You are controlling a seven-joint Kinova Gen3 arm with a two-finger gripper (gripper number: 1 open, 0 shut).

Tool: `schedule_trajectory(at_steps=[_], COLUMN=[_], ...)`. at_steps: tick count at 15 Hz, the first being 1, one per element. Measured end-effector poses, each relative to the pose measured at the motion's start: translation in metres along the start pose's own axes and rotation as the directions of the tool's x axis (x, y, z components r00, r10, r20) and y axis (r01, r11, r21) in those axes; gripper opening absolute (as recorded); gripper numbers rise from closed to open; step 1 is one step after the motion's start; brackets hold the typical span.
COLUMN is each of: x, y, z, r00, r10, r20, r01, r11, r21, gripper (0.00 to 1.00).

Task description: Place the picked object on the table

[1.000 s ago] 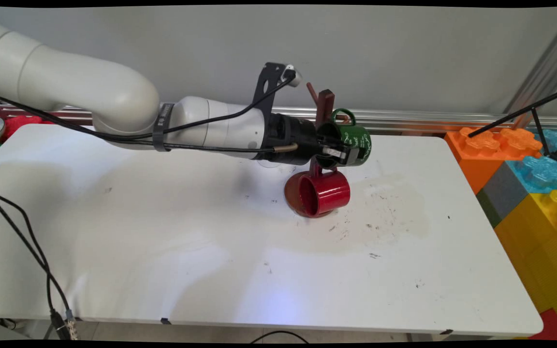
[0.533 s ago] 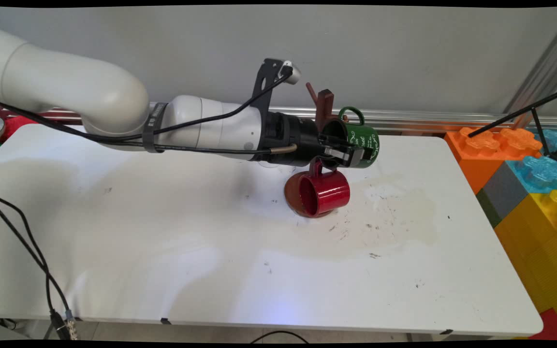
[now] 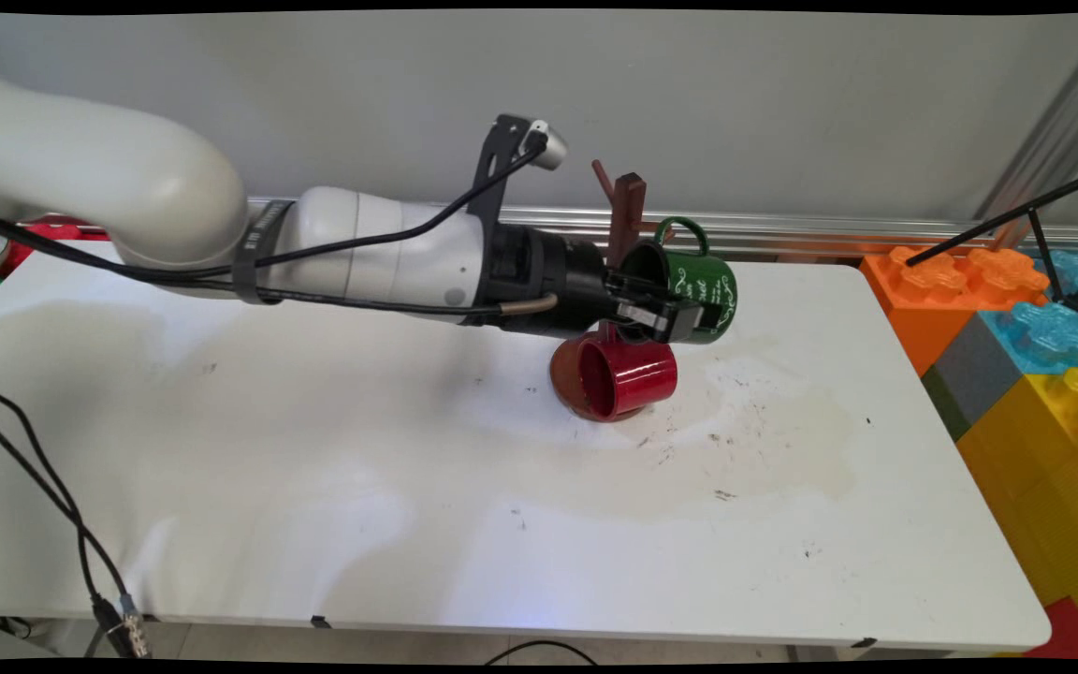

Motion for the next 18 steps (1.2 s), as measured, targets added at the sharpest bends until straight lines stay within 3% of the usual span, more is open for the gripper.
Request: schedule_trajectory(at_steps=[11, 18], x=[0.005, 0.012], y=[0.003, -0.012], z=[-0.040, -0.067], r00=[0.993, 0.970], r10=[0.090, 0.185], r20=[0.077, 0.160], r01=[-0.090, -0.186], r11=[0.996, 0.983], r21=[-0.012, -0.014], gripper=[0.00, 0.00])
